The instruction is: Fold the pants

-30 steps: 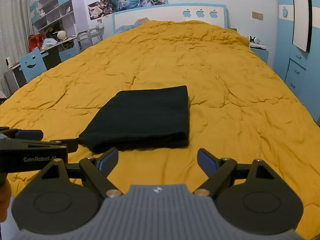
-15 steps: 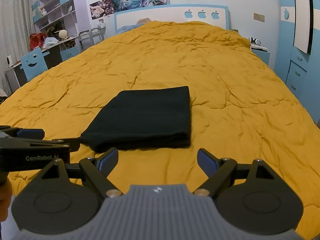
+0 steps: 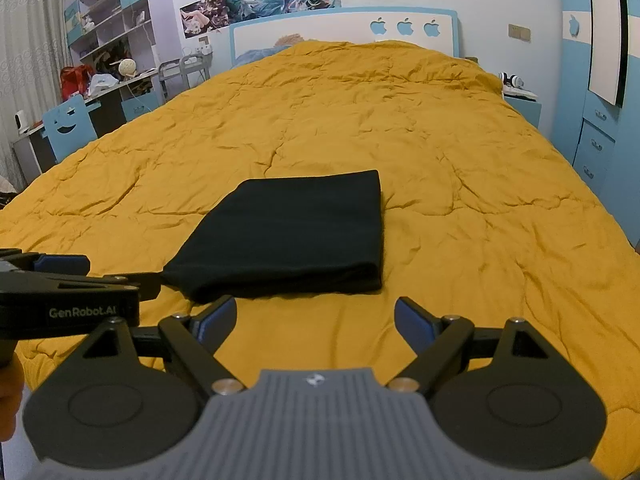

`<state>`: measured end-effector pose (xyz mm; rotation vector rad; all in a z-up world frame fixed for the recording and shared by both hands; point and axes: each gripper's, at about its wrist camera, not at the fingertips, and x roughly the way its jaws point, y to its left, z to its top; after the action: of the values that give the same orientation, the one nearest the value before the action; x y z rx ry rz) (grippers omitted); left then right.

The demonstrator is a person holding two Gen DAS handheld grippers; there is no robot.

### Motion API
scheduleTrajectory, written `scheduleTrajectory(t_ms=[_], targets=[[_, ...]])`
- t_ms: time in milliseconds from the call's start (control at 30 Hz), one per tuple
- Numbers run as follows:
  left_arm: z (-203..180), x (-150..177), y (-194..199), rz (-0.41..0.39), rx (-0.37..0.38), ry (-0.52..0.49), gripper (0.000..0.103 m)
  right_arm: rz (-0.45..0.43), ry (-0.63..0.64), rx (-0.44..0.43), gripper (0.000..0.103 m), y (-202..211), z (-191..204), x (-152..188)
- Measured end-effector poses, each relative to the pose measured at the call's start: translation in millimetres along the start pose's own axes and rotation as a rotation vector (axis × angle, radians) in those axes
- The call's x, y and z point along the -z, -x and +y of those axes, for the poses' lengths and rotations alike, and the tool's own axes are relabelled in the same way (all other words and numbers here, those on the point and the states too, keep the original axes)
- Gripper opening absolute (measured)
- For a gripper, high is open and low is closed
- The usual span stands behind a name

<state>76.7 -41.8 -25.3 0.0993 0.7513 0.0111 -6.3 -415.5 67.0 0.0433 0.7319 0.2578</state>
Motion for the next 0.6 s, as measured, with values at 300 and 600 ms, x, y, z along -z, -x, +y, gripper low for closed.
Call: scheduleTrajectory(t_ms=[300, 600], targets=[[-1.0, 0.3, 1.9, -0.002, 0.000, 0.002, 0.096, -0.003, 0.004, -0.002, 0.082, 0.7, 1.4, 0.6], [-1.8, 0.6, 2.7, -0.004, 0.001, 0.005, 0.096, -0.003, 0.004, -0.004, 0.082, 0.7, 1.5, 1.1]])
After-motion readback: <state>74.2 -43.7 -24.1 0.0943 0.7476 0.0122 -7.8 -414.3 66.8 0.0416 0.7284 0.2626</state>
